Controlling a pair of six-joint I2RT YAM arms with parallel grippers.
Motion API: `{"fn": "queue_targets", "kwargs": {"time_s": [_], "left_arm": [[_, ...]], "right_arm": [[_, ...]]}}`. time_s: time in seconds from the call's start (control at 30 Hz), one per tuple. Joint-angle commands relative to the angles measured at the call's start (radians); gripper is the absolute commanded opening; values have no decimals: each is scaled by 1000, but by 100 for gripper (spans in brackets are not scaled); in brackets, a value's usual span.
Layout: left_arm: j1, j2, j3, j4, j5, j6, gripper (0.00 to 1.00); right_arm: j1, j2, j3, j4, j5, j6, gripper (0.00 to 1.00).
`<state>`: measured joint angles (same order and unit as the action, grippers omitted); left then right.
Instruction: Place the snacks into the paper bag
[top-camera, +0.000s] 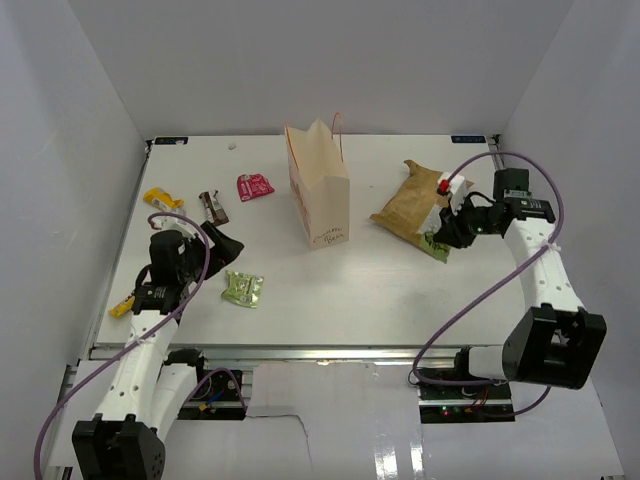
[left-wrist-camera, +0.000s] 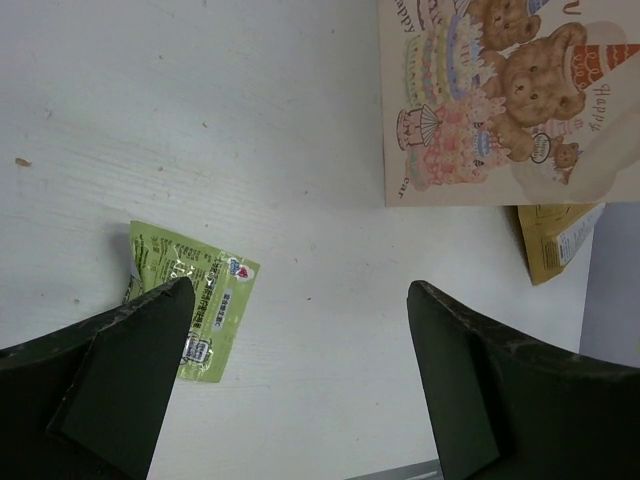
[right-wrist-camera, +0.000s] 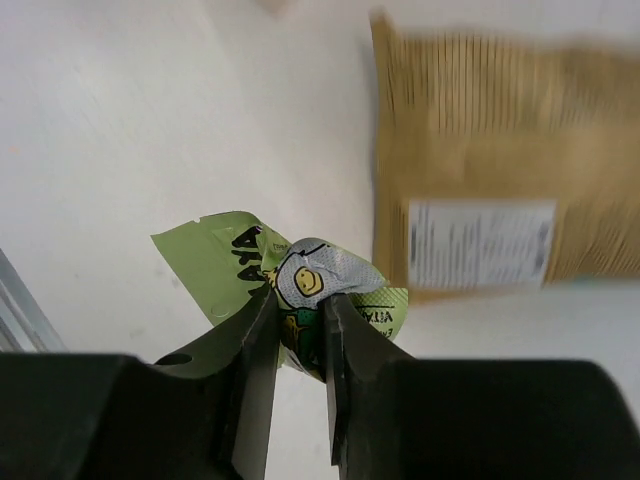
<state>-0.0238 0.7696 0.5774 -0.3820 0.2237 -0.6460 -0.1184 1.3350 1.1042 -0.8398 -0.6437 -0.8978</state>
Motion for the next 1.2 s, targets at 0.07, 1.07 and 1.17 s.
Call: {"fn": "queue_targets", "kwargs": {"time_s": [0.07,1.07,1.17], "left_arm": [[-4,83,-8,31,34,-69,98],[-4,178,-11,-115,-88,-171,98],[-4,223,16,-150,-119,-184,98]], "right_arm": [[337,-22,287,92,-165,149,22],[740,409,752,656,395,372,68],[738,392,755,644,377,376,72]]}}
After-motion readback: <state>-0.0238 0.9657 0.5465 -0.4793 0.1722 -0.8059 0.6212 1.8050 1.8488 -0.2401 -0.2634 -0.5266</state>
